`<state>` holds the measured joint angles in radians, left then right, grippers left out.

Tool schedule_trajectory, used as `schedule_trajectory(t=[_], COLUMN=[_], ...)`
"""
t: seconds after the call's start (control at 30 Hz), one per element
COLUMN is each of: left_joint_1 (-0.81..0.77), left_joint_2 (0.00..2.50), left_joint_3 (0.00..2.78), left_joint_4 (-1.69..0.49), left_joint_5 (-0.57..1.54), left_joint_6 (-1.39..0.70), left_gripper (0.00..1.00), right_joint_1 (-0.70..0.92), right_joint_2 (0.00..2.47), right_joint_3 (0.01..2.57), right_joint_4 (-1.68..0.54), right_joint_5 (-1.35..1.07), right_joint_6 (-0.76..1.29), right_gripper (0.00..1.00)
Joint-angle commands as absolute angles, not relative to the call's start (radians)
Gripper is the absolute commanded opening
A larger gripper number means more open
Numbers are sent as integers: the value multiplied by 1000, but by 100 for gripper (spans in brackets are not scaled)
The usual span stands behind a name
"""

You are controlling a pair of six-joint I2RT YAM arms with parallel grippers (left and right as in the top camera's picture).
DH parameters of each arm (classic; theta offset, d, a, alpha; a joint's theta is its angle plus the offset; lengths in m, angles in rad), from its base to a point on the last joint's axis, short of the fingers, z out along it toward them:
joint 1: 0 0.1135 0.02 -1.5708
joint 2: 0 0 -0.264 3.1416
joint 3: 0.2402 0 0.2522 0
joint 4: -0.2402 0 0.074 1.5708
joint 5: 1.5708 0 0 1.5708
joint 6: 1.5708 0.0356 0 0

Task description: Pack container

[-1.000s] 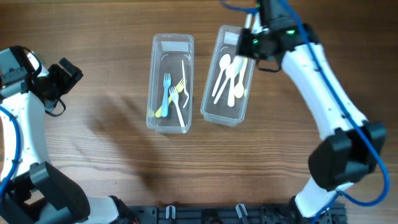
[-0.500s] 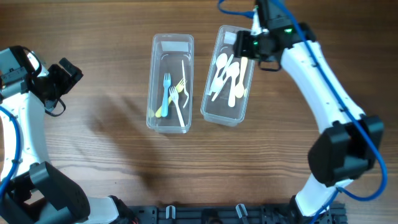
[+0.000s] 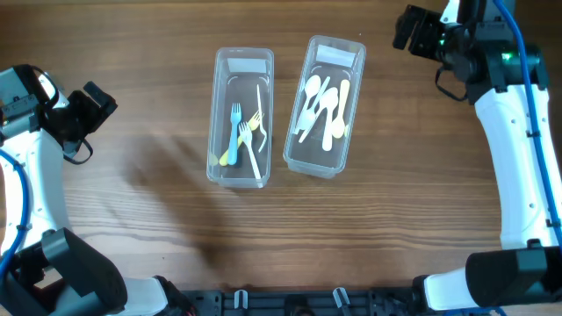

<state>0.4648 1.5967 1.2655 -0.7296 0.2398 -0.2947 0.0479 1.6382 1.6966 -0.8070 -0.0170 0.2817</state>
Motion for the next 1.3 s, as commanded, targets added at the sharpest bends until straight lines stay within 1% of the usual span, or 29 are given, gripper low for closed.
schedule_trajectory(t=[0.0, 0.13, 0.8, 0.87, 1.13, 1.2, 1.27], left_joint_1=[468, 468, 468, 468, 468, 468, 468], left_joint_2=[1583, 1583, 1583, 1583, 1583, 1583, 1583], left_joint_3=[1275, 1275, 1276, 1275, 1276, 1276, 1275], left_joint_4=[-727, -727, -727, -727, -727, -727, -727], left_joint_5=[241, 241, 241, 241, 241, 241, 241], left_joint_6=[-303, -303, -303, -303, -303, -303, -303], left_gripper=[100, 100, 100, 100, 100, 100, 100], right_joint_1=[50, 50, 54, 66, 76, 65, 48], right_joint_2=[1644, 1644, 1627, 1573, 1173, 1064, 937], right_joint_3=[1694, 1694, 1694, 1694, 1687, 1642, 1543], right_joint_4=[-821, -823, -824, -823, -824, -824, -812], right_joint_5=[33, 46, 54, 67, 46, 45, 45], right_joint_6=[245, 73, 65, 4, -1, -1, 0], right_gripper=[100, 99, 99, 100, 100, 100, 100])
